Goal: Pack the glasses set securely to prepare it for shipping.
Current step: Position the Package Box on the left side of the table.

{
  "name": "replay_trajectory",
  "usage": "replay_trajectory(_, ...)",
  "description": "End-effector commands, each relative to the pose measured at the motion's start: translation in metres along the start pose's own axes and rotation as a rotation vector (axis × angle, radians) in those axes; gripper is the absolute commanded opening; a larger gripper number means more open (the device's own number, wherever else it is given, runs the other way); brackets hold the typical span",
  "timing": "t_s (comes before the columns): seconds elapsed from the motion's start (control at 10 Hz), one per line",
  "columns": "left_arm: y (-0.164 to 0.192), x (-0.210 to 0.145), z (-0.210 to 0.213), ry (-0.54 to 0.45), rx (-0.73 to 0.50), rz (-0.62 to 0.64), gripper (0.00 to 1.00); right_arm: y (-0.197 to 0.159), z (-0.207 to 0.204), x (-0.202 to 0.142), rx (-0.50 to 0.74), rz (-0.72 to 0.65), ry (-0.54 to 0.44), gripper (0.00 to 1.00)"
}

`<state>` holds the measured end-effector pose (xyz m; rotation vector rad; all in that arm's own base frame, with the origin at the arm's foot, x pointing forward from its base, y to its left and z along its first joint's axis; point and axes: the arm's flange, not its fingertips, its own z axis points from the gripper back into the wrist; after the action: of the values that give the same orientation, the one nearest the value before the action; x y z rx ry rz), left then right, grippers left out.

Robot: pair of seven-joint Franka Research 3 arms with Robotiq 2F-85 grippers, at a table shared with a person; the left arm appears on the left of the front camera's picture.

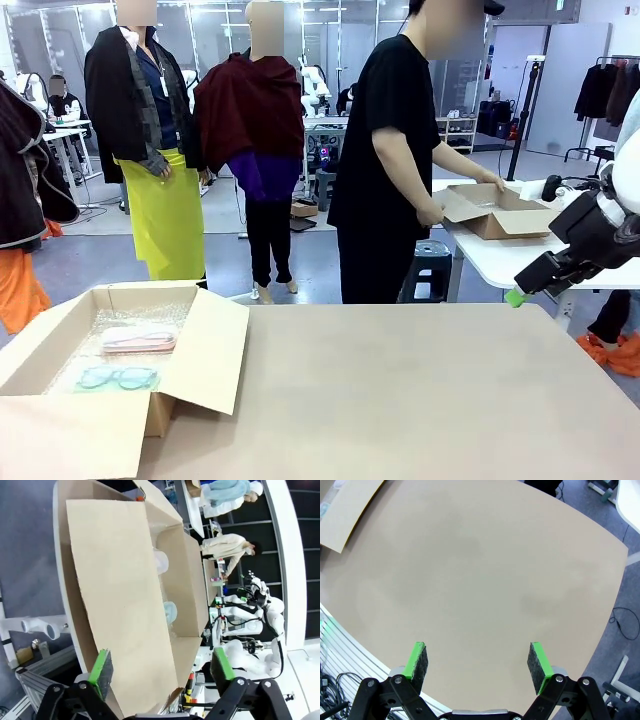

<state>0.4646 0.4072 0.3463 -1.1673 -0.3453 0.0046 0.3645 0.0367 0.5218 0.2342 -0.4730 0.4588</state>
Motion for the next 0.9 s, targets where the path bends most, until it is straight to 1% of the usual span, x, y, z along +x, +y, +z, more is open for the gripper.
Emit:
replay_trajectory(0.0,-0.011,-0.020,-0.008,0.022,0.028,-0.021,1.00,0.001,0.001,0.002,-0.011,0.001,-0.001,1.00)
replay_trajectory(0.1,0.000,0.000,0.000,0.000,0.000,0.000,1.00,0.001,0.001,0.002,-0.011,0.001,-0.001,1.00)
replay_trajectory(0.8,0.000,0.000,0.000,0.000,0.000,0.000,1.00,0.001,0.001,0.002,-0.011,0.001,-0.001,1.00)
